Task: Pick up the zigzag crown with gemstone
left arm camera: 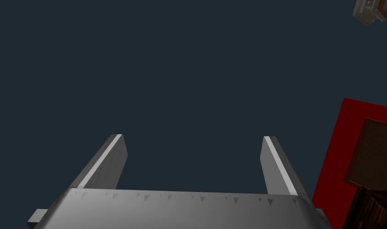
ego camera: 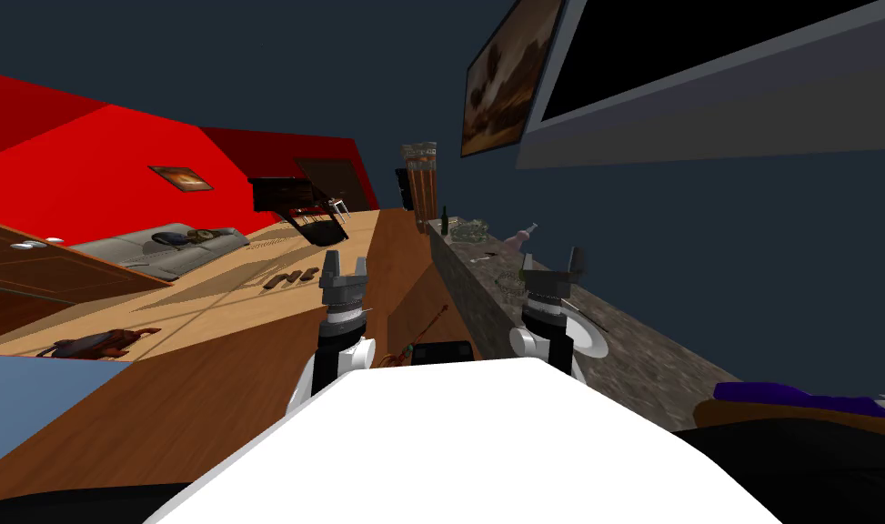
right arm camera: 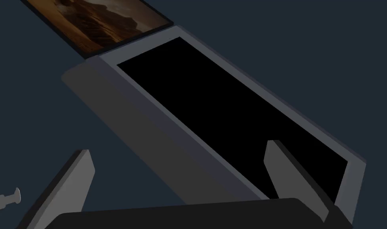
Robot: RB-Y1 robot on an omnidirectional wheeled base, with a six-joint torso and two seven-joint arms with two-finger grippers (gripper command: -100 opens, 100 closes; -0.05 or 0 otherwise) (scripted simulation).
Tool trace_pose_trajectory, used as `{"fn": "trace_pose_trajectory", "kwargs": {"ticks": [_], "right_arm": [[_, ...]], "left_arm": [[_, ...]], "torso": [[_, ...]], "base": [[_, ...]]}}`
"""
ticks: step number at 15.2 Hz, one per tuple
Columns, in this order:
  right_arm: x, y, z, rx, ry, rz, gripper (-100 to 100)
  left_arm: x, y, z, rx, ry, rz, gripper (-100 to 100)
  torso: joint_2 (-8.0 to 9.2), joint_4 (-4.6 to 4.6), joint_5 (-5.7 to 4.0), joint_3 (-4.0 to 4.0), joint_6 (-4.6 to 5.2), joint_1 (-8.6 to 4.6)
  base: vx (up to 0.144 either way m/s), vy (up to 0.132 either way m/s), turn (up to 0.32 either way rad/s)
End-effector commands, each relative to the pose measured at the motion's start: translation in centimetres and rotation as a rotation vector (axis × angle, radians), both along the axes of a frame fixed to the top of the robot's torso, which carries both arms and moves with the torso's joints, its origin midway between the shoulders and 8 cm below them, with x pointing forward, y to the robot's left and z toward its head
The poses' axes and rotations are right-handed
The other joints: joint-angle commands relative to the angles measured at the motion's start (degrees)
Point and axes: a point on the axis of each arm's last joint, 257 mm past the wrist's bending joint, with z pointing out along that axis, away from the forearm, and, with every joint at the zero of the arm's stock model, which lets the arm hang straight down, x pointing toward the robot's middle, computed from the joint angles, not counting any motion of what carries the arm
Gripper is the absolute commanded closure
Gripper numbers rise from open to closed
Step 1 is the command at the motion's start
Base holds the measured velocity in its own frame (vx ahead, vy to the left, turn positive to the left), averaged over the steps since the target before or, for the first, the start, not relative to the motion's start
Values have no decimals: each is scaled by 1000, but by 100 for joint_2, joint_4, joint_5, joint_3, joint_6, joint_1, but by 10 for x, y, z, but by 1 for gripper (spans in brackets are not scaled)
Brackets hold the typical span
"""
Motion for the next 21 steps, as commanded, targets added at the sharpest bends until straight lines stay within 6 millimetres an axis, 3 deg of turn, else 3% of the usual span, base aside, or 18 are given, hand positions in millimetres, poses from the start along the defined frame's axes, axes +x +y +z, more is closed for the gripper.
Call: {"fn": "trace_pose_trajectory", "kwargs": {"ticks": [1, 6, 21], "right_arm": [[3, 1, -2, -18, 20, 28, -100], [14, -2, -13, -17, 86, 98, -100], [43, -44, -73, 222, 347, 266, -100]], "left_arm": [[0, 0, 0, 0, 0, 0, 0], [0, 0, 0, 0, 0, 0, 0], [0, 0, 0, 0, 0, 0, 0]], "torso": [[0, 0, 0, 0, 0, 0], [-4, -1, -1, -2, -1, -8], [-9, -2, -2, -5, -1, -8]], "base": [[2, 0, 24], [10, -8, 49], [16, -12, 71]]}}
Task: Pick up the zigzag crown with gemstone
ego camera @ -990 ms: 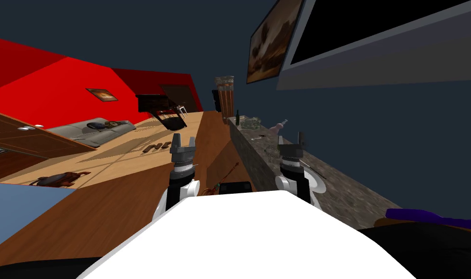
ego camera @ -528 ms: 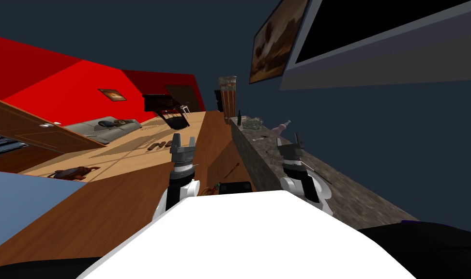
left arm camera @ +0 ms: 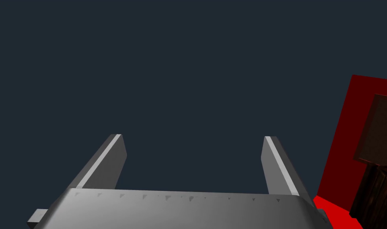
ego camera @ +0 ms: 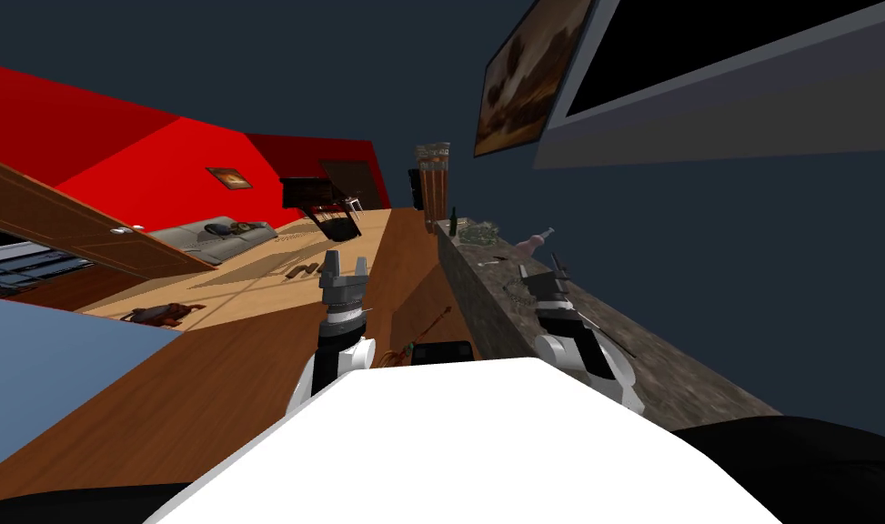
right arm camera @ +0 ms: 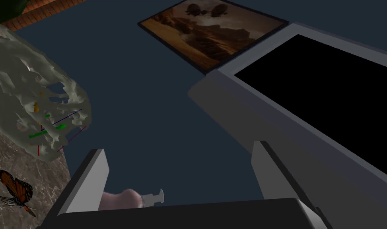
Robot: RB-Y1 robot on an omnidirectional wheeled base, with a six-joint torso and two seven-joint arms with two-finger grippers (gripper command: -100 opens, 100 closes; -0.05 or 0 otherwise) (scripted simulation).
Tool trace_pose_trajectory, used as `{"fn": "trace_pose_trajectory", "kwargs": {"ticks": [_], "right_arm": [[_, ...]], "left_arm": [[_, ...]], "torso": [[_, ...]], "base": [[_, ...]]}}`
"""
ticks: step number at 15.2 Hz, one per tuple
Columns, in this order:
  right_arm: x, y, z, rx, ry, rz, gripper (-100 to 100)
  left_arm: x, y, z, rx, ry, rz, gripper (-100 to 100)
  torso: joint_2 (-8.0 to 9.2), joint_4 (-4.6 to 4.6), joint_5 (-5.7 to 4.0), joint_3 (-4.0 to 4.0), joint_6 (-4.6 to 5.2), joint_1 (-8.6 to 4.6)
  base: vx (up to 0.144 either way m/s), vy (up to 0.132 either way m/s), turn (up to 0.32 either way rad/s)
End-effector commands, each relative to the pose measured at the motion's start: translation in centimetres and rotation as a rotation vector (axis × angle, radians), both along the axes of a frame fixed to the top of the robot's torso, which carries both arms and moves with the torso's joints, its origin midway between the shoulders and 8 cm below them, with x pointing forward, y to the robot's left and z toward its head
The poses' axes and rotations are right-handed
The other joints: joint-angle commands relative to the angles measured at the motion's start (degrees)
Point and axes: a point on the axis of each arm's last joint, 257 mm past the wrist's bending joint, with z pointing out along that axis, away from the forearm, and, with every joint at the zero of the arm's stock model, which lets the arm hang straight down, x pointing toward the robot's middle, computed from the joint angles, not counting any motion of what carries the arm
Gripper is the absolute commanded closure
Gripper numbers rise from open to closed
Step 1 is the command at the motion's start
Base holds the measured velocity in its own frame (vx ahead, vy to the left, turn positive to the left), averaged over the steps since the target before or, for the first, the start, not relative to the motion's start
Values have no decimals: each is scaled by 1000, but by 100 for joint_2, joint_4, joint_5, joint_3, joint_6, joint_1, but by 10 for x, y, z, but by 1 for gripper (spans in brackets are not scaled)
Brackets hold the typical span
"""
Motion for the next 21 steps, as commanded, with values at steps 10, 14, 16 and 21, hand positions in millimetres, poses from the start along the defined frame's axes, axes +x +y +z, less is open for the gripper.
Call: {"fn": "trace_pose_trajectory", "kwargs": {"ticks": [10, 14, 16, 21], "right_arm": [[8, -37, -47, 246, 190, 36, -100], [8, -47, -65, 338, 251, 38, -100], [7, -56, -73, 390, 282, 34, -100], [5, -66, -94, 512, 347, 29, -100]], "left_arm": [[0, 0, 0, 0, 0, 0, 0], [0, 0, 0, 0, 0, 0, 0], [0, 0, 0, 0, 0, 0, 0], [0, 0, 0, 0, 0, 0, 0]], "torso": [[0, 0, 0, 0, 0, 1], [1, 0, 1, 1, -1, 1], [1, 0, 0, 0, 0, 1], [-1, 0, 0, 0, 0, 0]], "base": [[16, -8, 74], [15, -10, 80], [14, -10, 65], [16, -13, 73]]}}
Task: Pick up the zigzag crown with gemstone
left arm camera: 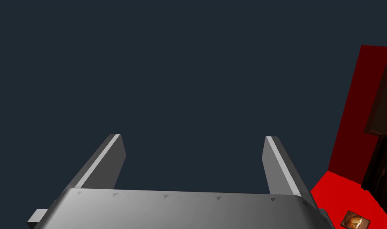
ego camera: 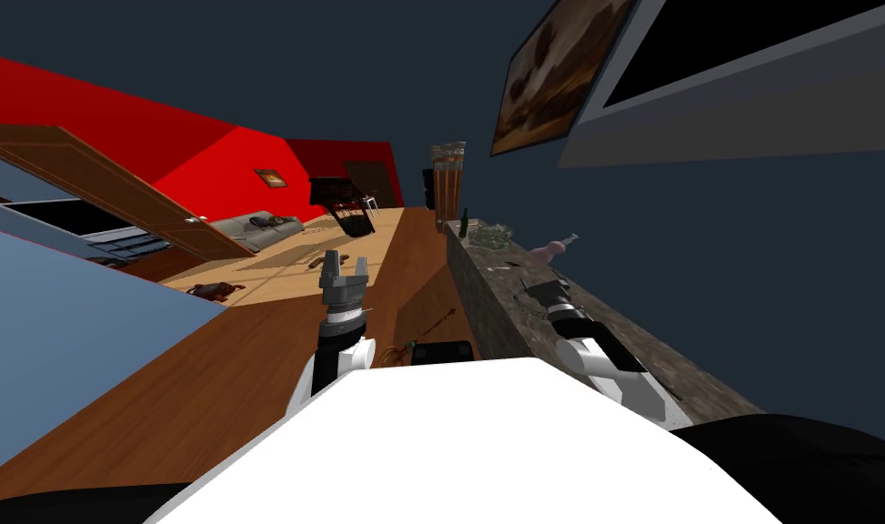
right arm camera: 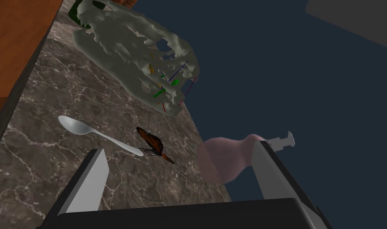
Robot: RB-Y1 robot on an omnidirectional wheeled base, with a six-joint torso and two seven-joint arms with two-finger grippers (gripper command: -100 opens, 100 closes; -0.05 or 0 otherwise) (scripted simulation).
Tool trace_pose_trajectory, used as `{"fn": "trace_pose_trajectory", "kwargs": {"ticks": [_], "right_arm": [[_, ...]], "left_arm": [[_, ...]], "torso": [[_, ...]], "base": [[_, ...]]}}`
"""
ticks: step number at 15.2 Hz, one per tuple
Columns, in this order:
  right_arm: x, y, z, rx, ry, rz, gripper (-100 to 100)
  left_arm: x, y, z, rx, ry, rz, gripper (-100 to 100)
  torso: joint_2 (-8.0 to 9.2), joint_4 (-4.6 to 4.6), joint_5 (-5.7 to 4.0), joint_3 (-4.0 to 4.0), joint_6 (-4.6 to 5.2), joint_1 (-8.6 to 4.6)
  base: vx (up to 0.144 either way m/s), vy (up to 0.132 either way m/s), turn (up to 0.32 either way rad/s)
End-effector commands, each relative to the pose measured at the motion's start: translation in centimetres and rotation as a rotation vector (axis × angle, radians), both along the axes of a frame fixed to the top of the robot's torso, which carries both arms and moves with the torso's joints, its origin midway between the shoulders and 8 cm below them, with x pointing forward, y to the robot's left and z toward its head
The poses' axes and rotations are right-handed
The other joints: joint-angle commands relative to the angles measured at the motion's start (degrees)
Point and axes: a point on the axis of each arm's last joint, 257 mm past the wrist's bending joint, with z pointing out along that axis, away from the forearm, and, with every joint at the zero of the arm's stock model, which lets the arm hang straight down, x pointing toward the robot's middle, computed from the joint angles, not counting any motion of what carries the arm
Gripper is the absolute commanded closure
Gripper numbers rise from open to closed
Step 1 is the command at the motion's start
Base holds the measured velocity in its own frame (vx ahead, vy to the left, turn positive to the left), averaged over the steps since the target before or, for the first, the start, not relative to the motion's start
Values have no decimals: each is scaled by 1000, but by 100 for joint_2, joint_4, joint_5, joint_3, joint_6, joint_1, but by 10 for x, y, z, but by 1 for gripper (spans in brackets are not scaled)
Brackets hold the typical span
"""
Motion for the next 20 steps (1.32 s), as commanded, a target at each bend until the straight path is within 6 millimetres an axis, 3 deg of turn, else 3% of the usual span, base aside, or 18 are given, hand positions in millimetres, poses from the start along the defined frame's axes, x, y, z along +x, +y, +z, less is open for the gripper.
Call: {"fn": "trace_pose_trajectory", "kwargs": {"ticks": [1, 20], "right_arm": [[-3, -11, -11, 67, 42, -13, -100], [-35, -47, -84, 540, 275, -140, -100]], "left_arm": [[0, 0, 0, 0, 0, 0, 0], [0, 0, 0, 0, 0, 0, 0]], "torso": [[0, 0, 0, 0, 0, 0], [-2, 0, 0, -1, -1, -1]], "base": [[18, -13, 112], [14, -11, 71]]}}
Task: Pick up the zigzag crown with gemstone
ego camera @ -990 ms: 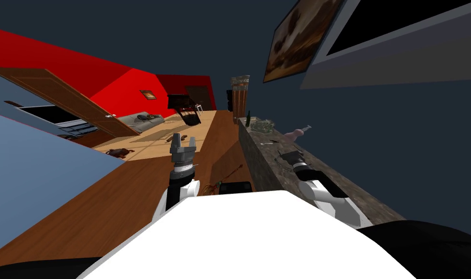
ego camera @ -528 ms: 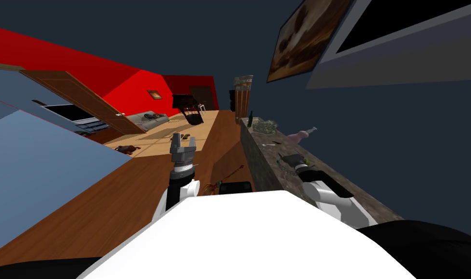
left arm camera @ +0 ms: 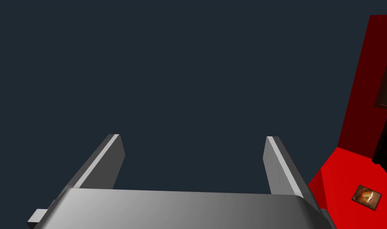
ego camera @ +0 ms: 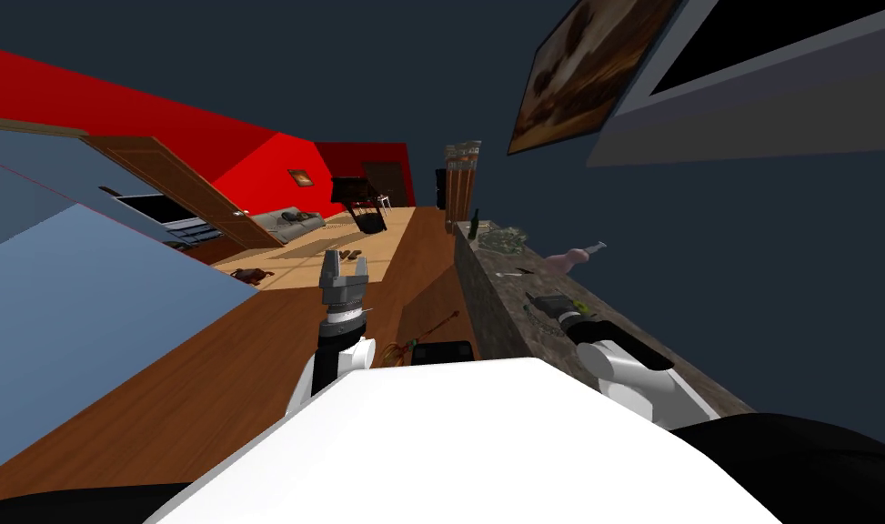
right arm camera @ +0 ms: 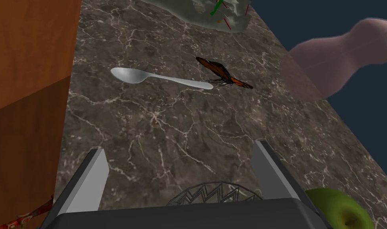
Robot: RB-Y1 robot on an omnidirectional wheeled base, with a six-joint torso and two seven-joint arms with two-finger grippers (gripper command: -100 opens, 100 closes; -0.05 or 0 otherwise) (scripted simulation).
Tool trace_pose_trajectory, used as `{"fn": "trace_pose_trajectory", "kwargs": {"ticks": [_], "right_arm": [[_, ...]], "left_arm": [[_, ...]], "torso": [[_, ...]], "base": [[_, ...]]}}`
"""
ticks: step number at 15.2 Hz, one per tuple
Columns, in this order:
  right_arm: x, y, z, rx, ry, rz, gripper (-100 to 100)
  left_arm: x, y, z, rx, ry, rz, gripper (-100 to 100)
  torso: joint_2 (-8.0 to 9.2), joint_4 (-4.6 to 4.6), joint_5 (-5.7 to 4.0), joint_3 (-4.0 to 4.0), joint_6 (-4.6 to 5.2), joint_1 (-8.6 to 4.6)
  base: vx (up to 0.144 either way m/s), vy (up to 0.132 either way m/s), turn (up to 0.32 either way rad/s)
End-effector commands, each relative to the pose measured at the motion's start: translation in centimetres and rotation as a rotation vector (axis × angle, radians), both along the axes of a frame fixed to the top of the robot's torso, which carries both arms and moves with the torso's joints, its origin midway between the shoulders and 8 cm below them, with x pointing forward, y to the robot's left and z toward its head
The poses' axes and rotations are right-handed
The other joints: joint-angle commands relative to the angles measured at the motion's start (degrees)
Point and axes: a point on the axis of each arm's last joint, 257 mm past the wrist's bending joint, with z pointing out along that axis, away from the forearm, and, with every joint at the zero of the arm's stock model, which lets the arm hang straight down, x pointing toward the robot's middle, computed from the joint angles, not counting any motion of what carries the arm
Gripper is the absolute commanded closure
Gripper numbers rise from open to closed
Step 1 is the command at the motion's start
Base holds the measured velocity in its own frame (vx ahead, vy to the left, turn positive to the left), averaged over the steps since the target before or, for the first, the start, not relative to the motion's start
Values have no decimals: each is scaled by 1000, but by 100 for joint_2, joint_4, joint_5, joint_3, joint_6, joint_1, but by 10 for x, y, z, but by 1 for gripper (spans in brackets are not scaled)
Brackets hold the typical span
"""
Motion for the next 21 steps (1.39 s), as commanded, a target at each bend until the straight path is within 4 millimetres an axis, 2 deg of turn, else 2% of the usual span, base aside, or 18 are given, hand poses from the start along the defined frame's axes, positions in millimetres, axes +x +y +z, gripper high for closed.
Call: {"fn": "trace_pose_trajectory", "kwargs": {"ticks": [1, 2, 4, 11, 21], "right_arm": [[-3, -1, -4, 32, 13, -11, -100], [-10, -6, -12, 86, 43, -36, -100], [-11, -6, -16, 114, 53, -46, -100], [-37, -17, -42, 314, 151, -145, -100], [-70, -20, -70, 555, 260, -286, -100]], "left_arm": [[0, 0, 0, 0, 0, 0, 0], [0, 0, 0, 0, 0, 0, 0], [0, 0, 0, 0, 0, 0, 0], [0, 0, 0, 0, 0, 0, 0], [0, 0, 0, 0, 0, 0, 0]], "torso": [[0, 0, 0, 0, 0, 0], [2, 0, 0, 1, 1, 3], [1, 1, 1, 1, -1, 2], [2, 0, 0, 1, 0, 2], [2, 0, 1, 1, -1, 1]], "base": [[5, -6, 17], [9, -6, 101], [13, -12, 77], [13, -14, 76], [13, -14, 72]]}}
